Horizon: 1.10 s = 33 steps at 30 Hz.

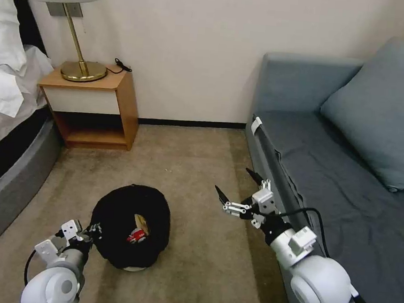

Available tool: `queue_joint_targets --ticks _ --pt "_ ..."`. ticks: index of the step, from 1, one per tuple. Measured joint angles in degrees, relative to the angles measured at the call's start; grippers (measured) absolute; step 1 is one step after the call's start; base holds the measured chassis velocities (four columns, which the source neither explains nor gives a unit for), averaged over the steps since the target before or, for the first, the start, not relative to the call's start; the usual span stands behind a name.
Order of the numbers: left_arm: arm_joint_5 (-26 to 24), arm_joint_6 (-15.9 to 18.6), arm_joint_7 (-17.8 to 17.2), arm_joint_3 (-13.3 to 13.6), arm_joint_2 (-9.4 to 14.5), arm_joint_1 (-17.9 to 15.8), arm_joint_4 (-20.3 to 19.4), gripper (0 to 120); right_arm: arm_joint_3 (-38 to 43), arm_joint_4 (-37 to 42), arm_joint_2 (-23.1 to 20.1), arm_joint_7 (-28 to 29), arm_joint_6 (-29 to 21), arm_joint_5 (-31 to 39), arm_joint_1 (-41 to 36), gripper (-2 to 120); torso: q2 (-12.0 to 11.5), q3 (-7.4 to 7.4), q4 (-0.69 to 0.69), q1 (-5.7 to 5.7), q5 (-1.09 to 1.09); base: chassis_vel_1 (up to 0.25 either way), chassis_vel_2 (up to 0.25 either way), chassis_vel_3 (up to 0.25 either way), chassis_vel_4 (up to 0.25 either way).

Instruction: Pick up the trash bin, then pick up the garbage on the floor and place it into the trash bin.

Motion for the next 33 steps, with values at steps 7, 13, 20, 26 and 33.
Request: queue_joint_targets --ticks 7,13,20,26,33 --pt "9.22 -5.53 10.35 -1.90 -0.01 2.83 -2.23 61 0.57 1.65 1.25 1.55 0.03 -0.16 -2.38 100 0.00 0.00 0.00 0.00 -0.01 0.000 0.000 0.000 0.000" --pt "18.51 -13.09 18.97 -3.13 -1.11 5.71 -5.09 83 1.65 3.63 4.92 5.25 -0.68 2.99 -4.65 100 0.00 0.00 0.01 0.00 -0.01 0.000 0.000 0.000 0.000" --pt "28.05 -27.74 18.23 1.97 -6.25 11.06 -10.02 100 5.61 7.18 10.00 7.02 0.60 -1.98 -10.93 100 0.00 0.00 0.00 0.00 0.00 0.000 0.000 0.000 0.000" --pt "30.24 -31.61 16.84 6.21 -7.13 13.25 -10.92 100 5.91 8.32 13.25 8.94 1.95 -4.24 -14.16 100 0.00 0.00 0.00 0.00 0.00 0.000 0.000 0.000 0.000" --pt "32.82 -33.77 15.06 8.62 -7.38 16.04 -13.50 100 6.20 9.18 16.84 11.77 2.45 -8.32 -17.57 100 0.01 0.00 0.00 0.00 0.00 0.000 0.000 0.000 0.000"
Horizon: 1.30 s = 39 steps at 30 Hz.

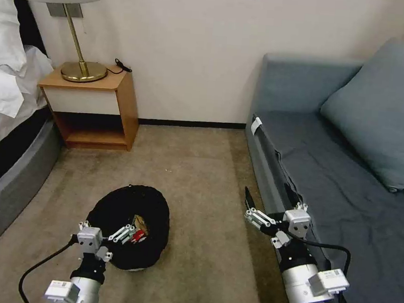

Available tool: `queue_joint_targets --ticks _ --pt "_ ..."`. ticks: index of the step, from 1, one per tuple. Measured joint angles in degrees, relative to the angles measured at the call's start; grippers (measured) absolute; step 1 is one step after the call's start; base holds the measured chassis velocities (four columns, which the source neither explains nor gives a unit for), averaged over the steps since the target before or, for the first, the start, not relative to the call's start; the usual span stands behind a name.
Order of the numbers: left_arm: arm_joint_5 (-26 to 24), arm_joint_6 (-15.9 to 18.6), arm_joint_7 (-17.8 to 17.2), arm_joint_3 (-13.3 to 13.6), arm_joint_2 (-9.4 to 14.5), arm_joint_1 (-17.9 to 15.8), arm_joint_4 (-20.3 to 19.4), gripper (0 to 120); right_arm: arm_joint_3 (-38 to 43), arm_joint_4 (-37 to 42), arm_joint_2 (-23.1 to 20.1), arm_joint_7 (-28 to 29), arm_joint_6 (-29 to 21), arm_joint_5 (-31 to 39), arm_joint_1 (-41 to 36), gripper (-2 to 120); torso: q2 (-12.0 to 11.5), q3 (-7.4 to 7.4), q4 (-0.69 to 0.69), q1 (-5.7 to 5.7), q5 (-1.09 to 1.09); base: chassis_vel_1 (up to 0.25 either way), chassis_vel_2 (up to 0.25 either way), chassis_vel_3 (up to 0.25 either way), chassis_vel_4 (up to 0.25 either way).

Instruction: Pick up the trash bin, then pick up the garbage on the floor and place it into the trash bin.

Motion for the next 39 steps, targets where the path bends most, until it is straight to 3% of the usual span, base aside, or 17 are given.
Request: queue_joint_targets --ticks 7,11,39 --pt "-0.13 2.50 -4.89 2.94 -0.25 2.73 -5.19 100 0.37 0.18 2.75 1.97 -0.43 -2.32 -1.06 100 0.00 0.00 0.00 0.00 0.00 0.000 0.000 0.000 0.000" --pt "1.22 3.25 -6.46 4.40 -0.30 3.34 -6.12 100 0.42 -0.20 3.23 2.29 -0.26 -2.43 -0.96 100 0.00 0.00 0.00 0.00 0.00 0.000 0.000 0.000 0.000" --pt "3.05 2.79 -6.53 5.01 -0.23 3.09 -5.51 100 0.79 -0.59 2.87 0.59 0.00 -1.19 -0.53 100 0.00 0.00 0.00 0.00 0.00 0.000 0.000 0.000 0.000"
